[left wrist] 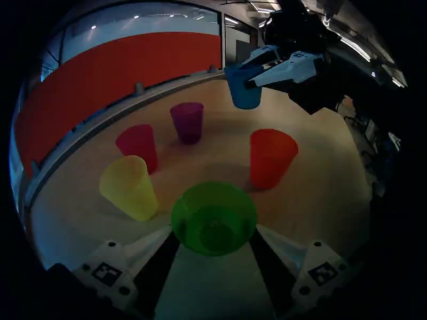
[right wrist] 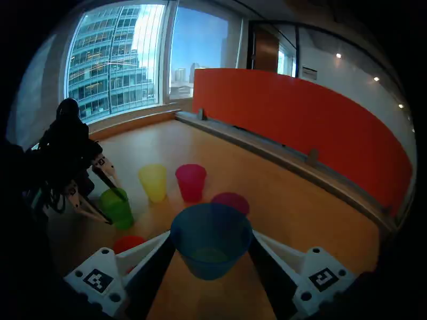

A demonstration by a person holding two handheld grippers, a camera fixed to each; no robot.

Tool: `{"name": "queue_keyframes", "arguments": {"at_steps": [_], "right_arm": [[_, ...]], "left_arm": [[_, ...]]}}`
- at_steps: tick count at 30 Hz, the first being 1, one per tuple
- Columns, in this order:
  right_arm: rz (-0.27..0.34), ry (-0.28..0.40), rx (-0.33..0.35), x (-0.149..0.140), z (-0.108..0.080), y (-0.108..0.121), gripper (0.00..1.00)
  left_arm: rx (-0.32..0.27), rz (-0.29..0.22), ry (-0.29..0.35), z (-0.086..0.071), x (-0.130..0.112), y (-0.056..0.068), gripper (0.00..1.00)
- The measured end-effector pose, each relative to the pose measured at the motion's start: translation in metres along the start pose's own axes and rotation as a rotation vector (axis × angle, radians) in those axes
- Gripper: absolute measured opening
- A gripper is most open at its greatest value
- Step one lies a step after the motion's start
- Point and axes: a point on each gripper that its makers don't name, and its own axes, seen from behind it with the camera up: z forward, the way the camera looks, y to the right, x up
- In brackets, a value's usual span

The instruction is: Pour water

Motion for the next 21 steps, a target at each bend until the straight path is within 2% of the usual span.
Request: {"name": "queue_keyframes", "arguments": {"at_steps": [11,21], "right_arm": [[0.022,-0.006,0.003,-0.014,0.002,-0.005,0.92],[0.052,-0.023,0.012,-0.037,0.008,-0.015,0.92]], "left_arm": [[0.001,0.019,-0.050,-0.005,-0.016,0.002,0.84],[0.020,0.022,-0.062,-0.018,-0.025,-0.001,0.84]]}}
